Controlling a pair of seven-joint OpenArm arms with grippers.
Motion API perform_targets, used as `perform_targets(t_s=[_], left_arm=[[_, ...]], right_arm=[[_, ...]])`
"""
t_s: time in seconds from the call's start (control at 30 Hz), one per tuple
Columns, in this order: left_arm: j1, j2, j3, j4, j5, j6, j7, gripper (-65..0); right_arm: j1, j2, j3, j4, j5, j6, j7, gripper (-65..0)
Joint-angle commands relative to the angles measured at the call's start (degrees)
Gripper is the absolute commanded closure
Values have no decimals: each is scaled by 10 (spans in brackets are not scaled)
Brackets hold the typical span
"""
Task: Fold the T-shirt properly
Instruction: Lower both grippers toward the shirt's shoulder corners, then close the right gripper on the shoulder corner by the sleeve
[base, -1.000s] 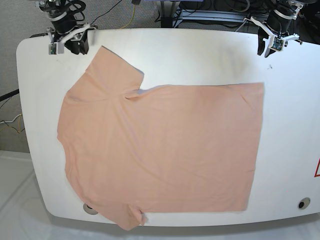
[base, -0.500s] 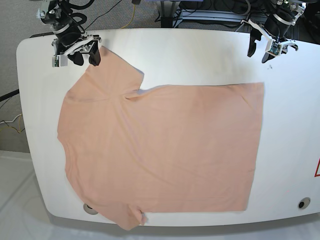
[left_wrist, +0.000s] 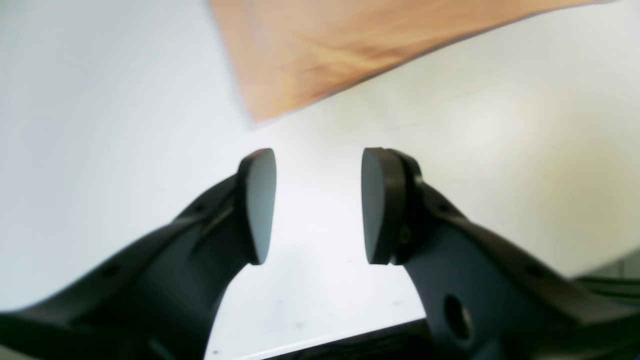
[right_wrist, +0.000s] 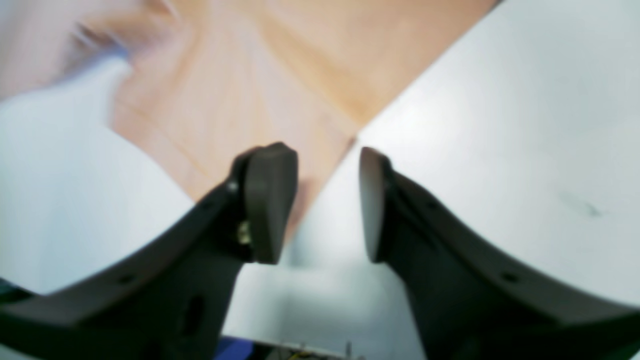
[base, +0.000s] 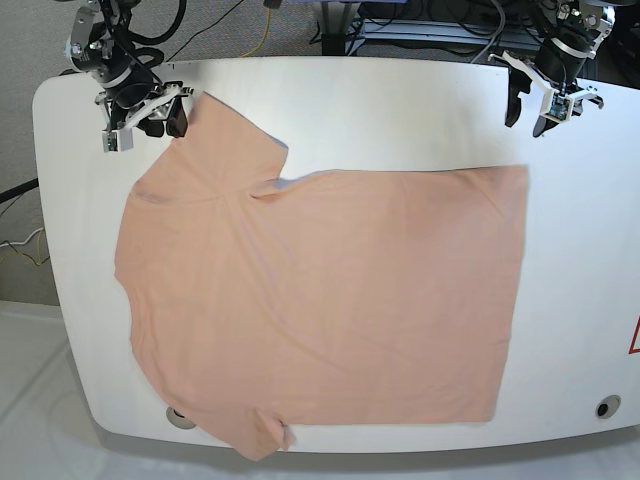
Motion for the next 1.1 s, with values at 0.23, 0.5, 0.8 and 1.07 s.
perform_targets(t_s=[0.23,0.5,0.8,1.07], left_arm=[[-21,-6,-4,11,19,6,11,-241],[-14,-4,-4,13,19,1,5,-247],[-9,-2,-5,16,7,-9,0,-255],[-14,0,-5,20,-1,-2,16,-254]], right_arm=[[24,9,-9,-42,-16,7,2,-273],[19,-3,-21,-60,-7,5,22,-325],[26,-19,-31,-83,4,3,30,-371],[34,-11,-49,-126,14,3,38,-373]])
